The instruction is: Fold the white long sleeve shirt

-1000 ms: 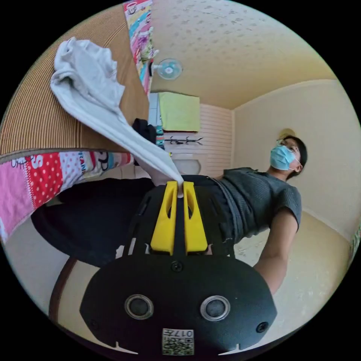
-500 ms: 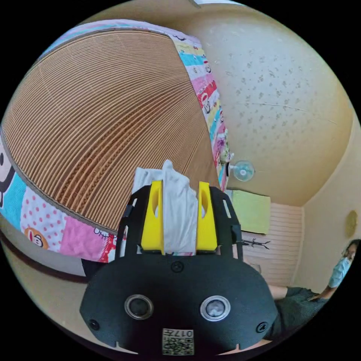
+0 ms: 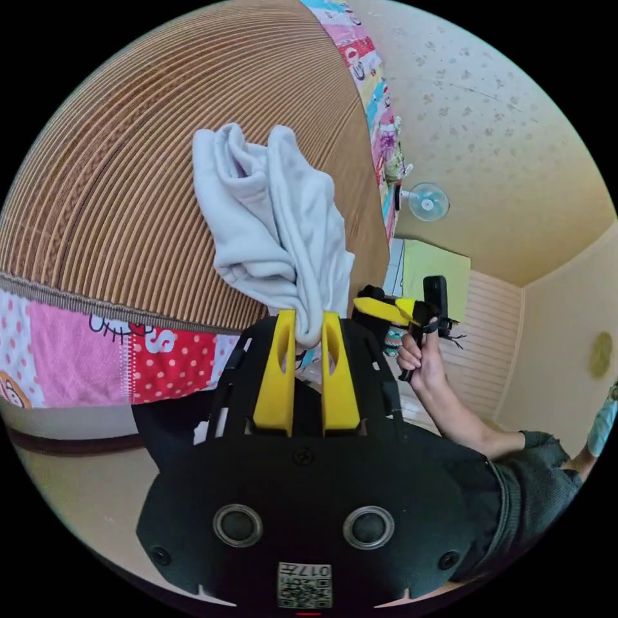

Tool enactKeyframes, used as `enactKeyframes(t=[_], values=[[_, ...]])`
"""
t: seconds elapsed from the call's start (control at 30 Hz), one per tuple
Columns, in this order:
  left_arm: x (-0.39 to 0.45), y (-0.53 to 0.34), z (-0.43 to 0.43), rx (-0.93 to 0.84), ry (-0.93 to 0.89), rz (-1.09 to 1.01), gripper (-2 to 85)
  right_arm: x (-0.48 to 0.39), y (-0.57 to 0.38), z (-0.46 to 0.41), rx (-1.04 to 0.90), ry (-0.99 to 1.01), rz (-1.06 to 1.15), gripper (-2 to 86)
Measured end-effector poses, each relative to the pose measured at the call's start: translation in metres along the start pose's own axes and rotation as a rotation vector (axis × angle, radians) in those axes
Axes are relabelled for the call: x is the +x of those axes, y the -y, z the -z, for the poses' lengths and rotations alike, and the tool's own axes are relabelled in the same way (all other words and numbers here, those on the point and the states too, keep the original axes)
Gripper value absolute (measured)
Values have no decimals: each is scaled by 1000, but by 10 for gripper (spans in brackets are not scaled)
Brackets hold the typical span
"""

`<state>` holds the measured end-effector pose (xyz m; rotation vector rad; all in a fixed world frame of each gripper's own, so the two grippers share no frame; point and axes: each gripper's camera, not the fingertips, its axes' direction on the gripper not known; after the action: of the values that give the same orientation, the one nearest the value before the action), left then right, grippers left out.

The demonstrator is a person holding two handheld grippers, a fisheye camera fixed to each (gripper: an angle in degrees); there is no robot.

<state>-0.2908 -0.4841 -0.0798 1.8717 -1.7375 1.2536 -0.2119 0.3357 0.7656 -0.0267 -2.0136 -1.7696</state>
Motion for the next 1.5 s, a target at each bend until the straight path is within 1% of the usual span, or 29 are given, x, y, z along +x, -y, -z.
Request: enactKeyframes(t=[0.03, 0.1, 0.13, 0.17, 0.2, 0.23, 0.3, 0.33, 0.37, 0.43, 0.5, 0.53, 0.57, 0.6, 0.63, 0.67, 0.7, 0.73, 0.8, 0.87, 0.9, 0.97, 1.13, 1.2, 1.23, 1.3, 1.37, 1.43, 1.5], values=[[12, 2, -3, -12, 13, -34, 65, -13, 9, -2, -16, -36, 29, 197], [58, 7, -21, -63, 97, -170, 65, -63, 45, -16, -109, -195, 135, 251], [70, 7, -26, -73, 122, -205, 65, -74, 53, -21, -143, -242, 156, 255], [92, 7, -37, -89, 168, -273, 64, -91, 68, -35, -227, -360, 185, 263], [111, 6, -48, -98, 206, -336, 64, -101, 79, -51, -321, -490, 200, 254], [120, 5, -54, -103, 222, -364, 64, -103, 82, -60, -373, -548, 212, 250], [148, 0, -78, -129, 277, -454, 68, -101, 82, -86, -563, -763, 259, 149], [154, -2, -83, -139, 296, -470, 71, -100, 78, -86, -576, -824, 281, 136], [164, -6, -92, -157, 318, -509, 75, -98, 70, -73, -540, -877, 310, 122], [179, -15, -98, -157, 296, -580, 78, -85, 55, -28, -428, -751, 282, 116], [196, -27, -99, -151, 268, -641, 84, -41, 20, 61, -226, -357, 218, 116], [198, -29, -100, -153, 277, -646, 86, -25, 8, 84, -167, -257, 193, 116], [202, -32, -104, -159, 300, -645, 95, 12, -22, 128, -52, -76, 155, 119], [201, -32, -109, -175, 306, -626, 104, 50, -54, 164, 46, 56, 140, 121], [200, -31, -112, -184, 302, -611, 108, 69, -70, 179, 86, 100, 135, 123], [194, -27, -120, -201, 284, -571, 113, 111, -102, 205, 144, 146, 99, 128], [187, -22, -129, -209, 264, -521, 116, 157, -129, 223, 155, 148, -15, 136], [182, -18, -133, -211, 255, -492, 120, 182, -141, 229, 144, 139, -94, 141], [166, -2, -156, -230, 239, -373, 141, 268, -190, 249, 55, 39, -384, 168], [152, 13, -176, -255, 268, -265, 177, 307, -219, 265, 39, -1, -461, 195], [143, 23, -189, -267, 298, -197, 197, 323, -232, 276, 53, 8, -466, 213], [135, 37, -208, -274, 305, -142, 211, 341, -243, 292, 85, 51, -435, 233], [118, 75, -253, -248, 171, -67, 217, 385, -248, 307, 153, 248, -317, 261], [104, 92, -276, -243, 106, 5, 223, 402, -243, 306, 176, 365, -272, 258], [101, 95, -281, -248, 84, 22, 221, 405, -243, 306, 182, 387, -268, 255], [94, 104, -308, -312, 9, 62, 209, 413, -238, 302, 194, 473, -237, 240], [96, 107, -318, -388, 35, 71, 174, 415, -235, 299, 191, 514, -233, 219], [101, 109, -325, -507, -5, 72, 149, 414, -231, 292, 154, 540, -244, 188], [121, 107, -306, -570, 67, -20, 137, 397, -219, 265, -36, 590, -242, 165]])
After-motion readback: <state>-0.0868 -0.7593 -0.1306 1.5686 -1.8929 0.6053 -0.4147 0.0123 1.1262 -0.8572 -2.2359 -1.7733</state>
